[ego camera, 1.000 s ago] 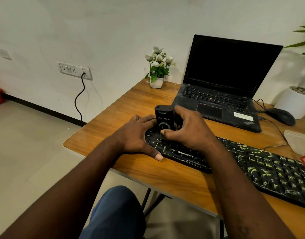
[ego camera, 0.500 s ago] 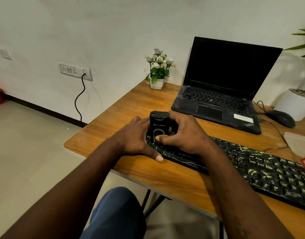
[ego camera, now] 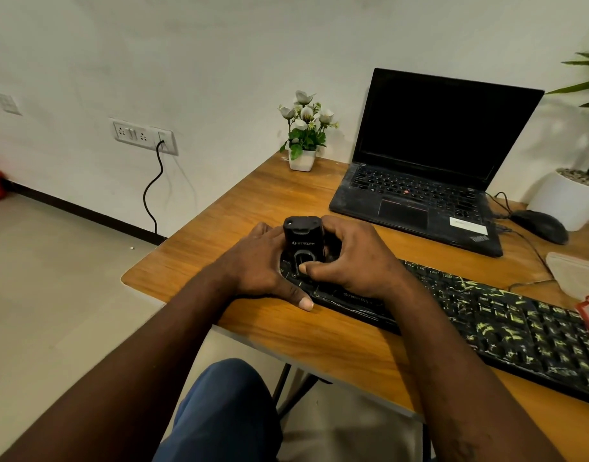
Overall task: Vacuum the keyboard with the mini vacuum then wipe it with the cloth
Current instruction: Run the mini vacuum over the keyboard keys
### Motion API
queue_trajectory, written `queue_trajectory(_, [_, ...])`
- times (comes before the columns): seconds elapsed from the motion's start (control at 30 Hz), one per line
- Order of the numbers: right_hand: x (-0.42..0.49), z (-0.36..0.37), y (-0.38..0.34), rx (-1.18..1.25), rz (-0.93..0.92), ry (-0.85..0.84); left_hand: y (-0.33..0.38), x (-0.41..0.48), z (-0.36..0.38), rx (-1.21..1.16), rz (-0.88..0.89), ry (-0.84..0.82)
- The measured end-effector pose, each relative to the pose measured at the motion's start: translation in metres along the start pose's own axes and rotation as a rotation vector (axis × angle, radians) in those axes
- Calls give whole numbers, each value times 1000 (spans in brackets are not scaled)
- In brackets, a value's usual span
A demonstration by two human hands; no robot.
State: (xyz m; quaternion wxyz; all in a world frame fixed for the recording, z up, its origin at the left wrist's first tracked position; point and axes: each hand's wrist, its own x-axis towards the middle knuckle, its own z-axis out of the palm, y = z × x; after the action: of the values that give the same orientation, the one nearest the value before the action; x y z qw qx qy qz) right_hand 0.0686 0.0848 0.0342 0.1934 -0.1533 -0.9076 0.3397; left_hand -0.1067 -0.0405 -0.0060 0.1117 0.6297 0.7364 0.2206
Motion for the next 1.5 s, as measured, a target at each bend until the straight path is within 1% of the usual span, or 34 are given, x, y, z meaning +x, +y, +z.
queue_trajectory(0.03, [0,-1,0,20,-7,2,0,0,0,3,-5,-5])
queue_trajectory(0.1, [-1,-6,0,35,12,84,-1,1,1,29,-3,-1])
queue_trajectory(0.17, [-2,-7,0,-6,34,152,-2,1,2,54,1,4])
queue_trajectory(0.23, [-2,-5,-1,4,51,86,-3,1,2,43,2,2])
queue_trajectory(0.3, [-4,-4,-1,82,42,-5,-1,0,2,16,7,-7])
queue_trajectory(0.37, [-4,-5,0,108,33,11,-1,0,1,10,10,-6])
queue_trajectory(0.5, [-1,-2,1,-143,30,168,-3,1,3,42,-2,1])
queue_trajectory(0.57, [-3,1,1,-175,23,206,-2,1,3,42,-5,-3])
queue_trajectory(0.6, [-4,0,1,-134,20,192,-2,1,3,40,-4,-6])
queue_trajectory(0.7, [-8,0,-1,69,20,43,-2,1,1,24,6,-14])
queue_trajectory(0.73, [-8,0,-1,61,12,34,-2,1,1,26,6,-15])
queue_trajectory(0.77, [-7,1,0,7,9,63,-1,1,1,36,2,-15])
queue_trajectory(0.83, [-5,-3,4,-169,15,189,0,0,1,69,-20,-18])
queue_trajectory(0.87, [-4,-6,5,-223,16,240,0,0,1,76,-34,-21])
queue_trajectory(0.9, [-5,-7,6,-222,11,251,0,-1,1,70,-38,-21])
queue_trajectory(0.93, [-6,-7,6,-167,-3,220,0,0,1,54,-31,-18])
queue_trajectory(1.0, [-8,-1,2,-18,-39,104,-1,1,1,12,-16,-23])
queue_trajectory(1.03, [-8,3,1,5,-64,68,-1,1,1,2,-13,-25])
queue_trajectory(1.07, [-7,6,0,-8,-85,64,0,1,0,-5,-14,-25])
queue_trajectory(1.2, [-1,11,-5,-100,-118,155,1,-1,0,-59,-37,-8])
queue_trajectory(1.3, [-2,16,-7,-54,-154,109,-4,1,2,-42,-14,-18])
queue_trajectory(1.37, [-2,13,-4,-78,-126,112,-3,0,1,-47,-38,-18])
queue_trajectory(1.43, [-1,5,1,-137,-58,165,0,-2,0,-74,-69,-7])
queue_trajectory(1.5, [-3,1,2,-134,-43,185,1,-3,0,-81,-87,-8])
